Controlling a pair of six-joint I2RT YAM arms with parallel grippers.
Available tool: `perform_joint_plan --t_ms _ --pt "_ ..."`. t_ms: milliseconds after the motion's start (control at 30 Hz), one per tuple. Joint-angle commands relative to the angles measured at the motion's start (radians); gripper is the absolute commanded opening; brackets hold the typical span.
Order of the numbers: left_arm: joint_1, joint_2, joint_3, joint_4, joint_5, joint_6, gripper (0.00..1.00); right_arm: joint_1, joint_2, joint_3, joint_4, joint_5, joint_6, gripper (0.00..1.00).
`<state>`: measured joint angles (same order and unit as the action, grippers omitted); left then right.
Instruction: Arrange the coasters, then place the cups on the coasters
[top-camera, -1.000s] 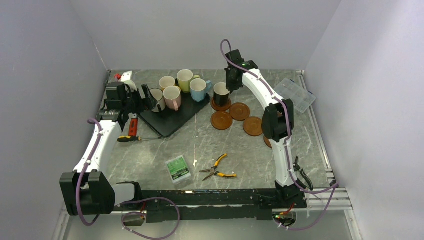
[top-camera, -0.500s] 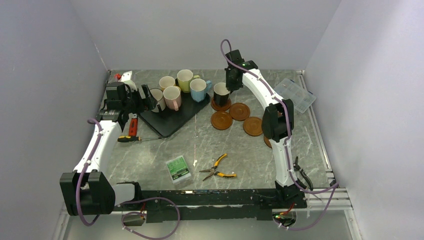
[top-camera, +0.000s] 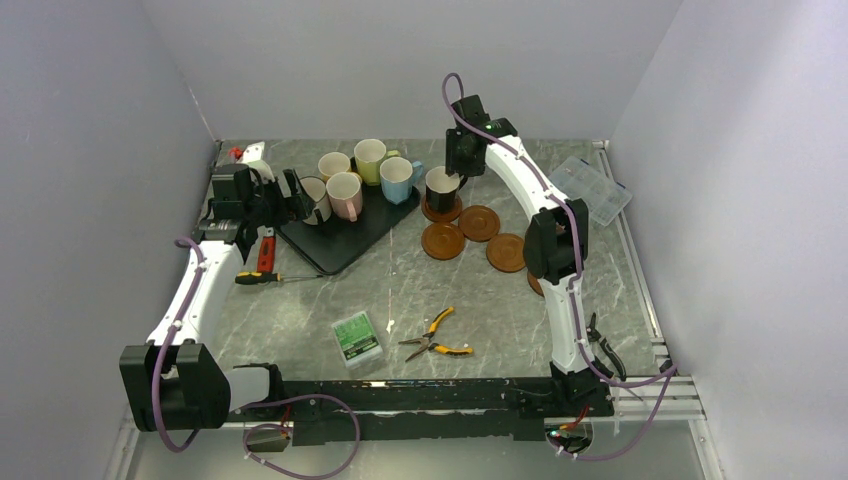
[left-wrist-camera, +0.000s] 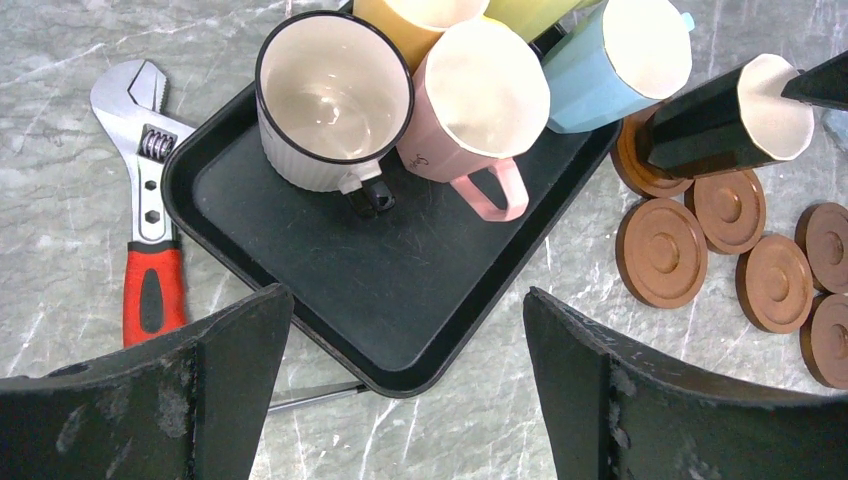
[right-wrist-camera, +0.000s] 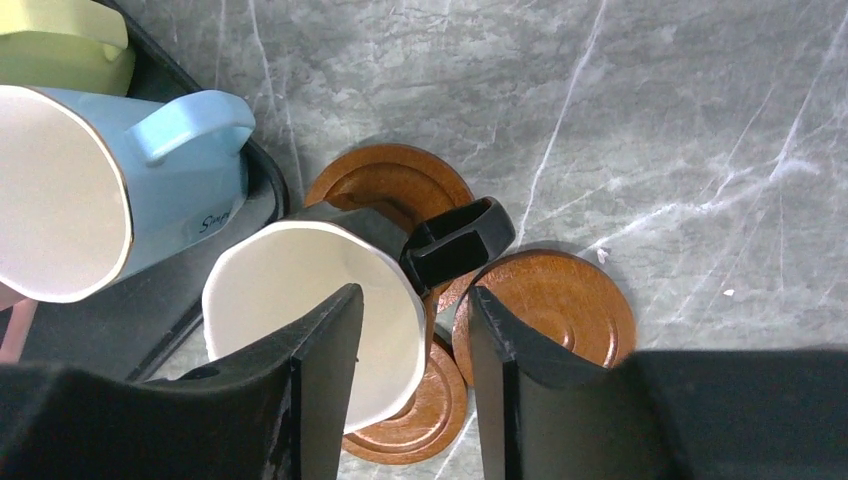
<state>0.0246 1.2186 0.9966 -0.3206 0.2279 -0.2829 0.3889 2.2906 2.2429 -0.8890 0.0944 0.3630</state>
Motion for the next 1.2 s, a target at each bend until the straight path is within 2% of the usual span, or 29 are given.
perform_joint_plan --t_ms 0,233,500,700,867,1167 --pt "-0.005 -0.035 -0.011 0.044 0.036 0.007 0.91 0.003 -0.113 0.010 0.019 -0.028 -0.009 0.49" --pt "-0.019 -0.017 0.033 0.061 0.057 -0.021 0.89 -0.011 -0.305 -0.148 0.076 -0.080 -0.040 0.56" --pt "-0.199 0.125 0.182 0.050 -0.018 -0.031 0.88 -0.085 -0.646 -0.566 0.260 -0.169 -0.033 0.58" --pt "-0.292 0.294 0.324 0.073 -0.048 -0.058 0.88 -0.168 -0.823 -0.773 0.345 -0.195 -0.009 0.59" --pt "-0.332 0.434 0.440 0.088 -0.064 -0.082 0.87 -0.208 -0.909 -0.877 0.420 -0.195 0.026 0.59" --pt "-0.349 0.635 0.609 0.113 -0.059 -0.122 0.81 -0.209 -0.932 -0.940 0.466 -0.273 0.071 0.58"
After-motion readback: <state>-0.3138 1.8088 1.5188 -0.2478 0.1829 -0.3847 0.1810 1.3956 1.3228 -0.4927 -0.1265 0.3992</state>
